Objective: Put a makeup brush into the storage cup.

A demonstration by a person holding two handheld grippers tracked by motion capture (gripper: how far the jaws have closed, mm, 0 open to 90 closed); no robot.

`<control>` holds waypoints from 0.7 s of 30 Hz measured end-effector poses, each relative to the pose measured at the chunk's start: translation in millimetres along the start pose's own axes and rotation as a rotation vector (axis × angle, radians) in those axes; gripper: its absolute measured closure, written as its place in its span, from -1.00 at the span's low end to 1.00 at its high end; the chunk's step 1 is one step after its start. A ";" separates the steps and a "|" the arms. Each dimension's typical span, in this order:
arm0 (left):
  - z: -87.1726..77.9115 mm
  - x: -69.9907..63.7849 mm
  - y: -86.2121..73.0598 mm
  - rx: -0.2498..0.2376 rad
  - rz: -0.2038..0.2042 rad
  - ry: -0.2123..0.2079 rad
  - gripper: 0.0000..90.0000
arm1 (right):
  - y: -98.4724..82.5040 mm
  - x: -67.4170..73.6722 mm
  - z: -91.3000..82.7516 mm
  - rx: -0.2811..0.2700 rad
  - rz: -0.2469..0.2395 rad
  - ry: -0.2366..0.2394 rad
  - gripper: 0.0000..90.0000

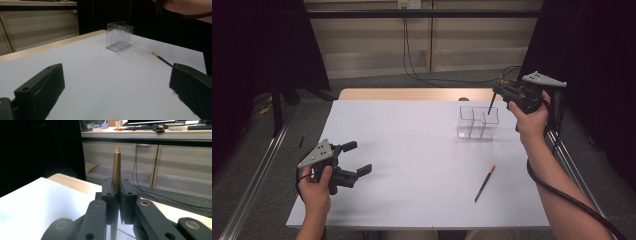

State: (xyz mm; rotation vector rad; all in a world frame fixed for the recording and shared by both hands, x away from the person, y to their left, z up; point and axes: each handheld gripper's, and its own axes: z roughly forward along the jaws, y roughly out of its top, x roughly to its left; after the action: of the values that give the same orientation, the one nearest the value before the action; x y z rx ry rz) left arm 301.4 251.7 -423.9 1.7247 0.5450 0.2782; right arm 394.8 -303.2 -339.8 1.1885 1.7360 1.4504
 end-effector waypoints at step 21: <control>1.3 0.5 -0.7 0.003 0.006 0.001 -1.00 | -11.4 -6.8 2.3 0.036 -0.008 -0.041 0.87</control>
State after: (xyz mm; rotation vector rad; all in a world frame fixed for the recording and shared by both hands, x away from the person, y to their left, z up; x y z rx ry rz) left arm 302.3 251.0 -424.9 1.7294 0.5413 0.2825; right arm 396.7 -308.4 -352.1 1.2196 1.7438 1.3860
